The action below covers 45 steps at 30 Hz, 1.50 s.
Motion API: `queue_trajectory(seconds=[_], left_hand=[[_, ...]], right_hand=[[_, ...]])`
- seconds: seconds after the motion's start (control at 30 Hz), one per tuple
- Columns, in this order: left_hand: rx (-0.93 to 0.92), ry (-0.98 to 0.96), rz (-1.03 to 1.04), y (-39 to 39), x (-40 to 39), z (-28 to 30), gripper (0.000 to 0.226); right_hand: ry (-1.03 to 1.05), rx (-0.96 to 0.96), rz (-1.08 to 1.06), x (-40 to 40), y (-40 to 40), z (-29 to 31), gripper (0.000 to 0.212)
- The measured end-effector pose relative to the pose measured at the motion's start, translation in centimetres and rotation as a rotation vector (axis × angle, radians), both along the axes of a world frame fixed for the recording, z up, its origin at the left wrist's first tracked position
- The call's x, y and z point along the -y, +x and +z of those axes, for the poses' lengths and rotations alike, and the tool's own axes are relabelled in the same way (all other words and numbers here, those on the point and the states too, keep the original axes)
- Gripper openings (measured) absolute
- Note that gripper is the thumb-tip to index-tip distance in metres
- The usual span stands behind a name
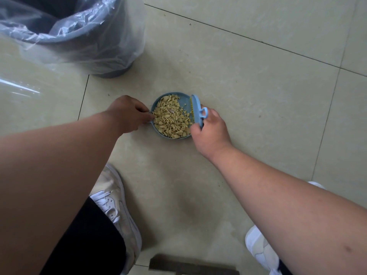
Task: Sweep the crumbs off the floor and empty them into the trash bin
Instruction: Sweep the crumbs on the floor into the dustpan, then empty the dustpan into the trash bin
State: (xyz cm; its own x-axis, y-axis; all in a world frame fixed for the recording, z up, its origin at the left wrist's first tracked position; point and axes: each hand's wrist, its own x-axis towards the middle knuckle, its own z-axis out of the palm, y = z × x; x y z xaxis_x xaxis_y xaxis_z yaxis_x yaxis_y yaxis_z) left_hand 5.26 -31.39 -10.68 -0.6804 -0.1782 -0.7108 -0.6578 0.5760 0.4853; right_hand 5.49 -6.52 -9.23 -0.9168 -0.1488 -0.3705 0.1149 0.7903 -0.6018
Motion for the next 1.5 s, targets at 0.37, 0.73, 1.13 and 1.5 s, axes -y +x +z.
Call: queue_trajectory(seconds=[0.37, 0.73, 1.13, 1.5], left_hand=[[-0.078, 0.103, 0.070, -2.7, -2.5, 3.4, 0.016], [-0.161, 0.007, -0.068, -7.4, -4.1, 13.9, 0.019], [-0.274, -0.095, -0.179, -11.4, -3.2, 25.8, 0.022], [-0.339, -0.069, -0.197, -13.3, -0.4, 31.1, 0.016]], right_hand=[[-0.085, -0.042, -0.199, -4.7, -4.1, 4.8, 0.013], [-0.118, -0.137, -0.310, -7.2, -7.4, 14.0, 0.014], [-0.219, -0.252, -0.331, -7.0, -9.3, 24.4, 0.019], [-0.302, -0.263, -0.314, -4.9, -11.0, 29.9, 0.013]])
